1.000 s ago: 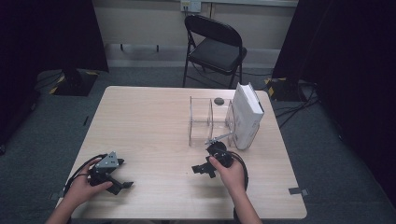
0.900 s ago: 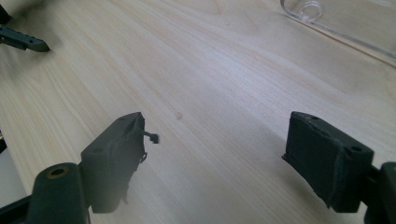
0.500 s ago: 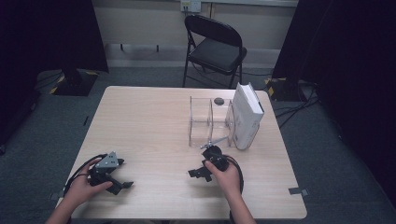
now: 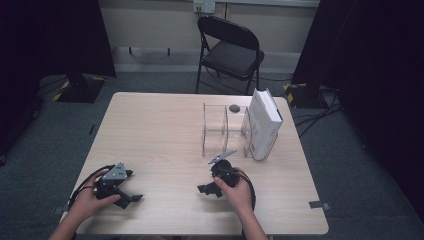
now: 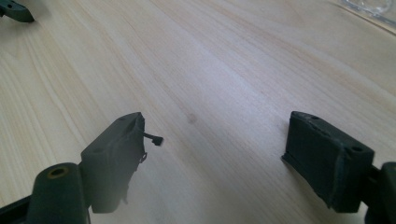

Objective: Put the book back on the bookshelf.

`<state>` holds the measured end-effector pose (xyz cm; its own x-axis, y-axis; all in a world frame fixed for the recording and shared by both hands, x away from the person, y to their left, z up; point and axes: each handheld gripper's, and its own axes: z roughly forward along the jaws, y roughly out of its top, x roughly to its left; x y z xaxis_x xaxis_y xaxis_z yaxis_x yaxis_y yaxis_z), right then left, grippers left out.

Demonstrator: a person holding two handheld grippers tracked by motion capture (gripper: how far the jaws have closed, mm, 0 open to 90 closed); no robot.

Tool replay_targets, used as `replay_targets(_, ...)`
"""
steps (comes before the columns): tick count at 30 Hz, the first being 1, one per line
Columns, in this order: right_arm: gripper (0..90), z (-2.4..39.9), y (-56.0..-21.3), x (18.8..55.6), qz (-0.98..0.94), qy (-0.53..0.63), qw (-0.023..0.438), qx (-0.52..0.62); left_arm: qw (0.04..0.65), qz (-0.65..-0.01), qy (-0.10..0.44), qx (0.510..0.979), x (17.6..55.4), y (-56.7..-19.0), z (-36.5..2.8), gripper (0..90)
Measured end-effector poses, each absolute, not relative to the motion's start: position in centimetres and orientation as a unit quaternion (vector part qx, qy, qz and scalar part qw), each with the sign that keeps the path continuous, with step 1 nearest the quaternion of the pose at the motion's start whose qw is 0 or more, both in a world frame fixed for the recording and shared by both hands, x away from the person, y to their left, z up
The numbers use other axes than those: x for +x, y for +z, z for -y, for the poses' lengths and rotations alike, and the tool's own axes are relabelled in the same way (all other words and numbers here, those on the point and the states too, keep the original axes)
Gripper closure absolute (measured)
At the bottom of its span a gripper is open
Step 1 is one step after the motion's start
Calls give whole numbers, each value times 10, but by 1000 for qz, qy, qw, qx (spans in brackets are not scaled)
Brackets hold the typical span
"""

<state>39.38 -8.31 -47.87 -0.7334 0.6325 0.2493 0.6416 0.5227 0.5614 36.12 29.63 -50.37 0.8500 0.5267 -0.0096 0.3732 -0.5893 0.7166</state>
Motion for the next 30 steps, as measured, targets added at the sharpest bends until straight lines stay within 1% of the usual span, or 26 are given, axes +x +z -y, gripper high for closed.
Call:
replay_targets(5, 153, 79, -481, 392, 878, -329, -3, -348, 376, -254, 102, 885, 361, -504, -296, 0)
replay_targets(11, 143, 76, -486, 387, 877, -350, -33, -329, 375, -254, 103, 886, 361, -504, -296, 0)
replay_targets(23, 142, 74, -497, 378, 868, -385, -86, -303, 375, -254, 103, 885, 361, -504, -296, 0)
replay_targets(30, 141, 72, -500, 376, 867, -389, -106, -293, 372, -254, 103, 887, 361, -503, -296, 0)
